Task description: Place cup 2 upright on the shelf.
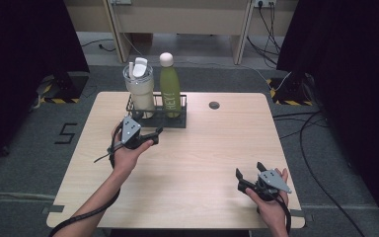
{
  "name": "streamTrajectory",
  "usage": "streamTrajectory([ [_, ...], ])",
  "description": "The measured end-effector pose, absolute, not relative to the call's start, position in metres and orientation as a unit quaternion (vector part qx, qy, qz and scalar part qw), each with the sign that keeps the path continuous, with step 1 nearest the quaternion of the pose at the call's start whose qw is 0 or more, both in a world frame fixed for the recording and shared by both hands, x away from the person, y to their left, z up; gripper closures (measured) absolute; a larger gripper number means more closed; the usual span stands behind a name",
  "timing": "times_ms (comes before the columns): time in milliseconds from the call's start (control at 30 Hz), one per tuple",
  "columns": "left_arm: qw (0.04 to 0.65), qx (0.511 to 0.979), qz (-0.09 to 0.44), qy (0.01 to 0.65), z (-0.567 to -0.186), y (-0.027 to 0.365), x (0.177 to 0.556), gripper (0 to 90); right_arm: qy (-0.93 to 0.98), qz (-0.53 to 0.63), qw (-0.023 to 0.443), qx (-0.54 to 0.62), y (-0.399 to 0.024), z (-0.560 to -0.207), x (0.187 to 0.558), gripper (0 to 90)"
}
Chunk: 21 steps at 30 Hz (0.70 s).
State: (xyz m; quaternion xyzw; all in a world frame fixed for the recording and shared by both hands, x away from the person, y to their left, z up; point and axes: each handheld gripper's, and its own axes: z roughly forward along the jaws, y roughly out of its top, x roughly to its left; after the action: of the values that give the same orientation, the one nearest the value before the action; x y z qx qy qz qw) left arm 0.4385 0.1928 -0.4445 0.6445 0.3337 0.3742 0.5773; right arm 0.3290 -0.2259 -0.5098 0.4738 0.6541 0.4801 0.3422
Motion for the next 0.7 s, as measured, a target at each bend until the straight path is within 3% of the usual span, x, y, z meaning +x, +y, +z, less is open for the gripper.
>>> streamTrajectory([
  [700, 0.554, 0.663, 0.362, 0.349, -0.485, 0.227, 0.393, 14.9, 0.654, 0.480, 0.342, 0.474, -0.225, -0.510, 0.329, 17.1],
])
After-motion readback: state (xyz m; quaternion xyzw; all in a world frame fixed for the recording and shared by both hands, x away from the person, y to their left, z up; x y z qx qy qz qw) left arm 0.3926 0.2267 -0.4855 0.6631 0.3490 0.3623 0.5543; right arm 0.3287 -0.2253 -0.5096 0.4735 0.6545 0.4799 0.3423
